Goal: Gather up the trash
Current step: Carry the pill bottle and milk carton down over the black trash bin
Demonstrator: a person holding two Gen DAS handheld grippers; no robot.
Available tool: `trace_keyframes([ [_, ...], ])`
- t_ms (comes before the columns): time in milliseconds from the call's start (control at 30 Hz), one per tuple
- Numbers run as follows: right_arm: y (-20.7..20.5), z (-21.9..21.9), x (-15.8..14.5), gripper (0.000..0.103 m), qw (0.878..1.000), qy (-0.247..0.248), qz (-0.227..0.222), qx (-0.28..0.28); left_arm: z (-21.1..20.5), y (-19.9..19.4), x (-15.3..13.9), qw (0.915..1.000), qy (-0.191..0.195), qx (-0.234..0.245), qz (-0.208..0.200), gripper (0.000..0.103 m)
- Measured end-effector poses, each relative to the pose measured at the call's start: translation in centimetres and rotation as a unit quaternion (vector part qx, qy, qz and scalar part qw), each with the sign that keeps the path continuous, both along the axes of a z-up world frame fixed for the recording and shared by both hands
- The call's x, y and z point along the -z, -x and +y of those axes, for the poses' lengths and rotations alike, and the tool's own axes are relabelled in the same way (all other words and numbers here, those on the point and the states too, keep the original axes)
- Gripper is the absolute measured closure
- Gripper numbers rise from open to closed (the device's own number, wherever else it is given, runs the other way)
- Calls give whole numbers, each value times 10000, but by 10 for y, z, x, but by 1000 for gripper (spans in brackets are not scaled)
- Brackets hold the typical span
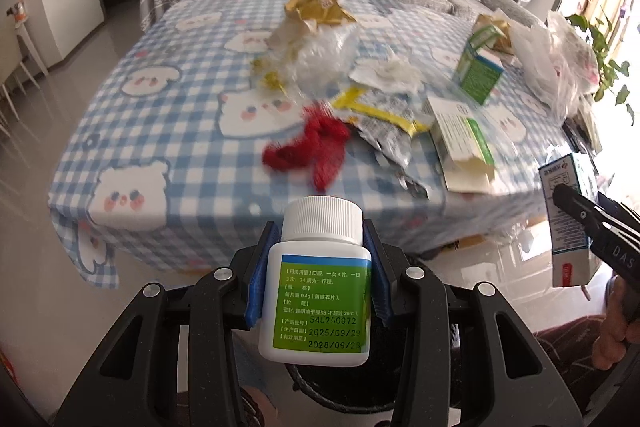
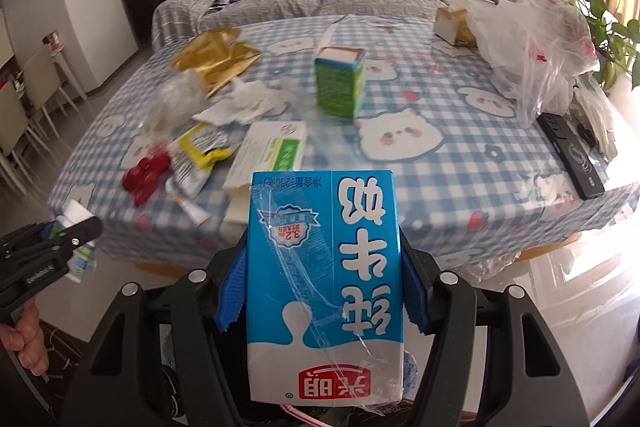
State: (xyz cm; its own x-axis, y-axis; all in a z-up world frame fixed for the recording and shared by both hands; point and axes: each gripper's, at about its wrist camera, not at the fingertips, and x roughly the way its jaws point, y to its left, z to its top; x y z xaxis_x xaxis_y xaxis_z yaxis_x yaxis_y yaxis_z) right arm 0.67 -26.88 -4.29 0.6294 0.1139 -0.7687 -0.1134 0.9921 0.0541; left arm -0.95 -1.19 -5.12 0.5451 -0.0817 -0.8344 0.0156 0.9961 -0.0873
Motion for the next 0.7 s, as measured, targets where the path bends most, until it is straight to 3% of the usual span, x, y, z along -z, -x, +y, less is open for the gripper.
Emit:
trace_keyframes([
  [500, 31, 20, 68, 42, 9985, 37, 552, 5, -17, 33, 57, 9994, 134, 72, 322, 62],
  [700, 33, 25, 96, 42, 9971, 320, 690, 96, -18, 34, 89, 9985, 63, 40, 538, 62],
])
